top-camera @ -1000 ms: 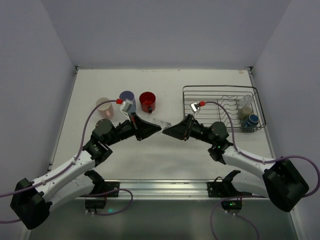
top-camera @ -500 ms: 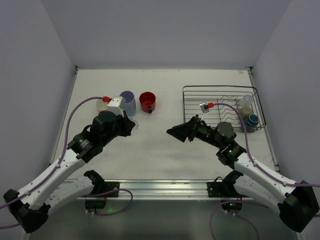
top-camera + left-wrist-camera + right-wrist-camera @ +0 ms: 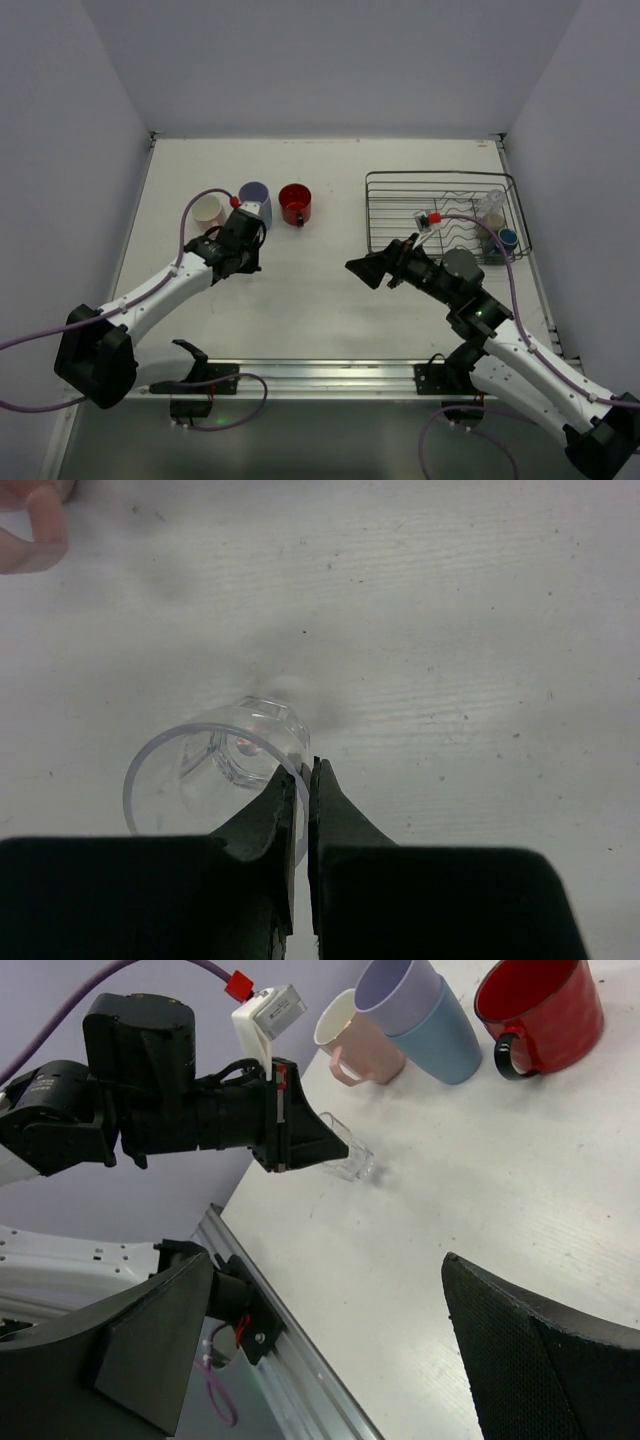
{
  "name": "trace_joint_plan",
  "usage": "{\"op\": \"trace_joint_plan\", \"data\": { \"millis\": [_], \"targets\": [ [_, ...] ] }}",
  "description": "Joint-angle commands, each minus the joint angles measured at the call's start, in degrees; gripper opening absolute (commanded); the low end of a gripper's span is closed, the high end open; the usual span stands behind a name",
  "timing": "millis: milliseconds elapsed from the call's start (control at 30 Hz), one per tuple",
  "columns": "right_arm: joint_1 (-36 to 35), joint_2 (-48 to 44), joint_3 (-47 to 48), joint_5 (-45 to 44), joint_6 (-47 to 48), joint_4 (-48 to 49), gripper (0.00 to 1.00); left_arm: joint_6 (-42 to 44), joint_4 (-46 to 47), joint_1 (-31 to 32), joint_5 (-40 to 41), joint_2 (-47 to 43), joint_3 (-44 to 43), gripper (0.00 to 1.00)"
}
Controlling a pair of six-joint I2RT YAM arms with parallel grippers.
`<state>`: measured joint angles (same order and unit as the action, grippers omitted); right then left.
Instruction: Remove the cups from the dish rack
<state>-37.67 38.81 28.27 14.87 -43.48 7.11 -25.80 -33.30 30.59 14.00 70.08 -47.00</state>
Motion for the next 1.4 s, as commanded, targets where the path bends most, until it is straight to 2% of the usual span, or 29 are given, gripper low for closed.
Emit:
{"op": "trace_joint_plan", "data": {
  "millis": [0, 100, 367, 433, 467, 567, 700, 800, 833, 900, 933, 967, 1067, 1100, 1200, 1367],
  "targets": [
    [-0.21, 0.13, -0.67, -1.25, 1.82, -0.88, 0.99, 2.07, 4.38, -1.23, 1.38, 1.89, -0.63, 0.02],
    [-0.12, 0.22, -1.2, -0.81, 1.74, -0.79, 0.99, 1.72, 4.29, -1.32, 3.75, 4.53, -1.42, 0.09],
    [-0.12, -1.1, -2.43, -2.13, 1.65, -0.96, 0.99, -0.83, 6.93, -1.32, 7.27, 9.01, -0.37, 0.15],
    [-0.21, -0.14, -1.56, -2.04, 2.0, -2.09, 0.99, -1.09, 7.28, -1.32, 7.1, 8.67, -0.37, 0.23],
    [-0.12, 0.04, -1.29, -2.65, 2.44, -2.45, 0.99, -1.09, 7.28, -1.32, 7.18, 7.71, -0.46, 0.37],
    [-0.12, 0.13, -0.5, -3.88, 3.14, -4.03, 0.99, -1.0, 6.85, -1.32, 7.36, 4.81, -1.25, 0.53],
    [-0.12, 0.48, 1.43, -6.08, 4.9, -6.49, 0.99, -0.74, 5.44, -1.32, 7.18, 1.29, -2.74, 0.65],
    [-0.03, 0.74, 3.45, -8.8, 6.39, -9.83, 0.94, 0.66, 5.0, -1.23, 2.89, -3.54, -4.85, 0.67],
    [0.05, 0.74, 3.98, -11.07, 6.83, -10.54, 0.92, 0.84, 5.17, -1.06, -1.39, -5.2, -6.42, 0.67],
    [1.19, 1.01, 4.42, -13.02, 7.89, -11.07, 0.81, 1.89, 6.57, -0.53, -5.89, -10.56, -7.92, 0.67],
    [1.63, 1.18, 5.21, -14.42, 8.32, -12.11, 0.77, 2.16, 7.62, -0.53, -10.96, -12.58, -8.1, 0.67],
    [2.07, 1.44, 5.65, -14.78, 9.11, -12.65, 0.69, 2.42, 9.46, -0.36, -13.36, -16.52, -8.1, 0.67],
    [5.58, 2.23, 7.41, -19.6, 9.82, -15.72, 0.58, 3.47, 12.28, -0.18, -23.03, -23.99, -6.7, 0.67],
    [8.9, 2.85, 7.93, -20.14, 9.82, -16.6, 0.55, 4.35, 12.38, -0.09, -24.79, -25.68, -6.18, 0.68],
    [17.07, 4.6, 9.34, -22.86, 9.29, -18.97, 0.52, 6.98, 12.21, -0.09, -32.52, -32.28, -2.85, 0.7],
    [25.0, 9.26, 13.91, -31.74, 11.49, -21.61, 0.55, 7.7, 12.46, -0.09, -37.98, -42.99, 4.36, 0.75]
  ]
}}
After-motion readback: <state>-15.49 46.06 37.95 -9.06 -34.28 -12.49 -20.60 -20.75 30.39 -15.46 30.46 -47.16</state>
